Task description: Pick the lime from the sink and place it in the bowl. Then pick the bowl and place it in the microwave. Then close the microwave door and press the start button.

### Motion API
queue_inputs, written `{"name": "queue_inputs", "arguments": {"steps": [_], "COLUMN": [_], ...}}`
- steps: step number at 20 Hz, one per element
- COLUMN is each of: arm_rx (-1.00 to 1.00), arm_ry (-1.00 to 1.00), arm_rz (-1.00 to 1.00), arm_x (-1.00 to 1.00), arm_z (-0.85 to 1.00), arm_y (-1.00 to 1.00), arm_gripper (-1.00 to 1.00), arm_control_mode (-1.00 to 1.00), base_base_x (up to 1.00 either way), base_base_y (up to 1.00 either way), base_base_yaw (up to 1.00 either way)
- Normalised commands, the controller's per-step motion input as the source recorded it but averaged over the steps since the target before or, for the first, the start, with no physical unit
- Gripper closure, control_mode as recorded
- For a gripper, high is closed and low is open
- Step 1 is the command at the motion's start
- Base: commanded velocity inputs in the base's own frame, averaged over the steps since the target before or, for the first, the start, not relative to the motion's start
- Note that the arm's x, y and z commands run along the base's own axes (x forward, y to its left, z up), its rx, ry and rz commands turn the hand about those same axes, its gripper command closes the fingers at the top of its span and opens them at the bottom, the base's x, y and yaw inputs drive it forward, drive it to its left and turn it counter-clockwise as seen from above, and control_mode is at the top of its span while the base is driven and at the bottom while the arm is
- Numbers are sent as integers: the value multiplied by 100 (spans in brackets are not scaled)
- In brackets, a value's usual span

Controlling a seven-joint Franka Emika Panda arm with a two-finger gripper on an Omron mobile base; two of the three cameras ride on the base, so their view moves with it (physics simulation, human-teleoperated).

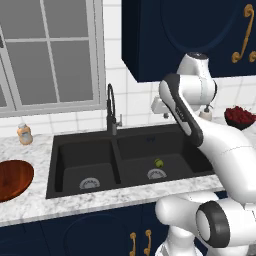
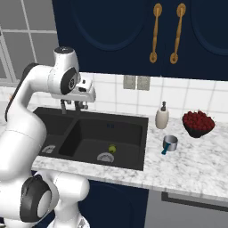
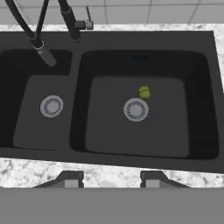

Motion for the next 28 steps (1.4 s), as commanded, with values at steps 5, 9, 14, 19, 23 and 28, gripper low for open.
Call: {"name": "queue_inputs", "arguments": {"steps": [5,9,14,19,23,28], "arm_rx": [1,0,4,3,0,0], "arm_ry": [0,2,13,6,0,0], "arm_rz": [0,0,0,0,0,1], "arm_x": [-12,0,15,37,36,12], "arm_z": [-21,-97,-62,-43,-57,-75], "arm_y": [-3,-15,-9,-29,-35,-15], "arm_gripper": [-100,-100,-100,-100,-100,-100], "arm_control_mode": [-100,-100,-100,-100,-100,-100], "base_base_x": [0,0,0,0,0,0], "base_base_y": [0,0,0,0,0,0], "base_base_yaw": [0,0,0,0,0,0]}}
